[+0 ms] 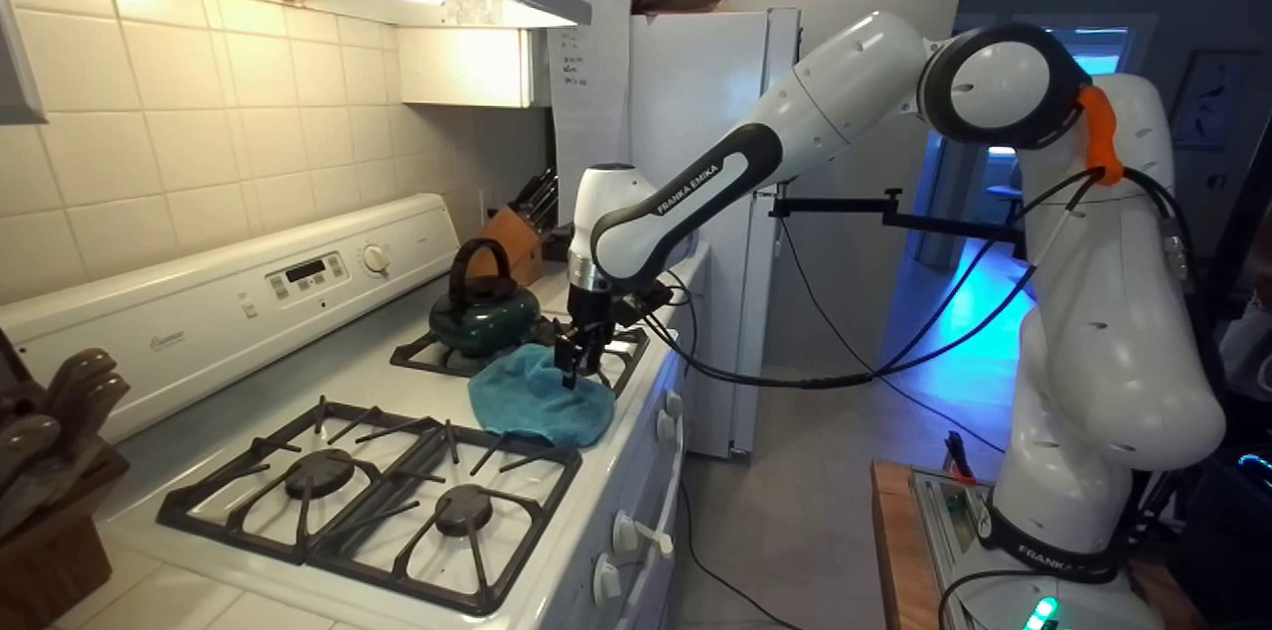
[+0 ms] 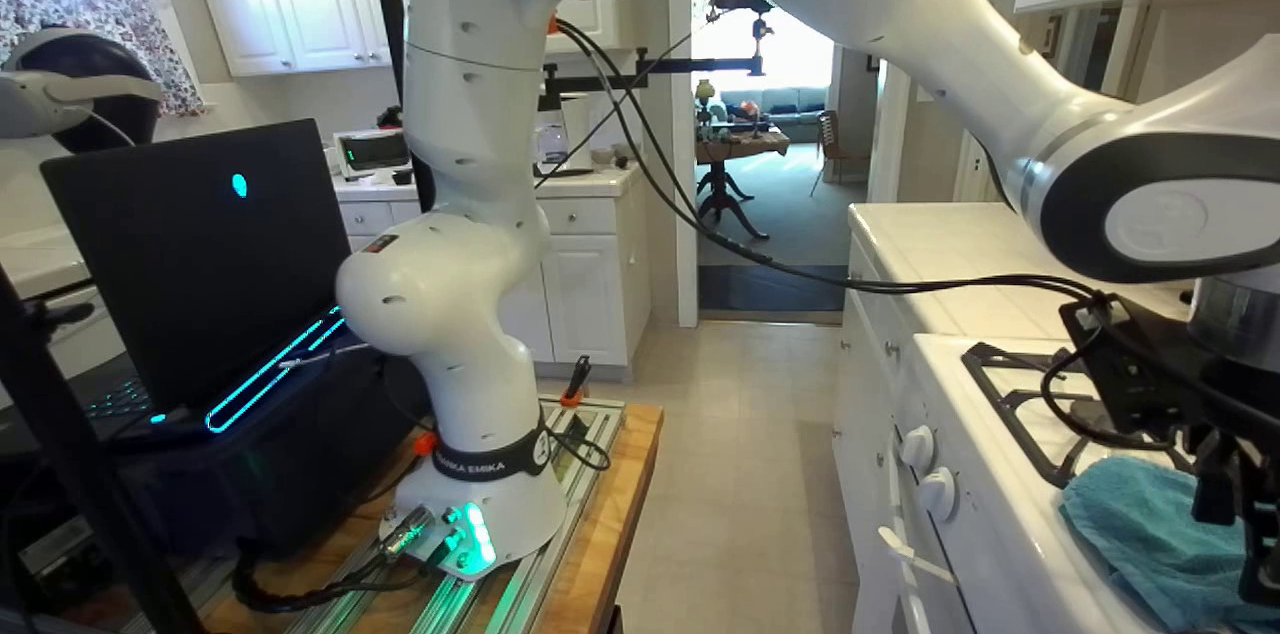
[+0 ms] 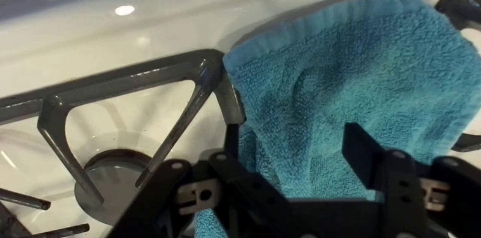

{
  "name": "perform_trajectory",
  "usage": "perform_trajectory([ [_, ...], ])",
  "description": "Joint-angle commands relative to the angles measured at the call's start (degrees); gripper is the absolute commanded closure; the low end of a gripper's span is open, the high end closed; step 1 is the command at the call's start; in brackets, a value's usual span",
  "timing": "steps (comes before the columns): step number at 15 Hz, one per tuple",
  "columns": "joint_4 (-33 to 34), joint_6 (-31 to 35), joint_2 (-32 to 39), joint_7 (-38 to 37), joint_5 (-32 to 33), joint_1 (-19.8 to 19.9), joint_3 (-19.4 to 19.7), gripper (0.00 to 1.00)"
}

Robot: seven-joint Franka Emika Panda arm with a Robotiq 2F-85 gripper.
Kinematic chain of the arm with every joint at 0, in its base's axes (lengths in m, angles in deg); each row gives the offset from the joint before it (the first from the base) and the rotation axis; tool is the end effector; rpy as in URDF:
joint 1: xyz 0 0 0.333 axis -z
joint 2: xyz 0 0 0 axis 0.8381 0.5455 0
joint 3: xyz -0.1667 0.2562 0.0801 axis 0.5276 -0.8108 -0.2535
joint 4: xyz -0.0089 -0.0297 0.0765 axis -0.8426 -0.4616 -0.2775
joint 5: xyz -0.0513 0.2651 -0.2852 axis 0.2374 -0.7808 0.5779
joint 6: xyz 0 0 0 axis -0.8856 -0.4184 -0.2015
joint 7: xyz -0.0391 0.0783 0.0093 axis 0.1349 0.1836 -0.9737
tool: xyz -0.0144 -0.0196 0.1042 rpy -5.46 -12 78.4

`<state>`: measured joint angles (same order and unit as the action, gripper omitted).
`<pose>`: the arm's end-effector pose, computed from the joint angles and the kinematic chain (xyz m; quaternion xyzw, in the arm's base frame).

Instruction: Use the towel to wipe the stove

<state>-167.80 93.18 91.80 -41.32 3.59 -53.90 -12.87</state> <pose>0.6085 -0.0714 0.3250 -0.9922 0.0979 -0.0771 0.0003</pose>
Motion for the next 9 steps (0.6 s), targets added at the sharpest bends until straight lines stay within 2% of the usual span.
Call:
perform_trajectory([
  [1, 2.0, 3.0, 3.2, 1.4, 0.5, 0.4, -0.1, 0.01],
  [6, 2.5, 6.8, 5.9, 3.7, 0.1, 0.6, -0.8, 0.00],
  [8, 2.5, 7.7, 6.3, 4.4, 0.0, 0.6, -1.1, 0.26],
  [9, 2.4, 8.0, 6.3, 4.6, 0.0, 0.6, -1.2, 0.32],
])
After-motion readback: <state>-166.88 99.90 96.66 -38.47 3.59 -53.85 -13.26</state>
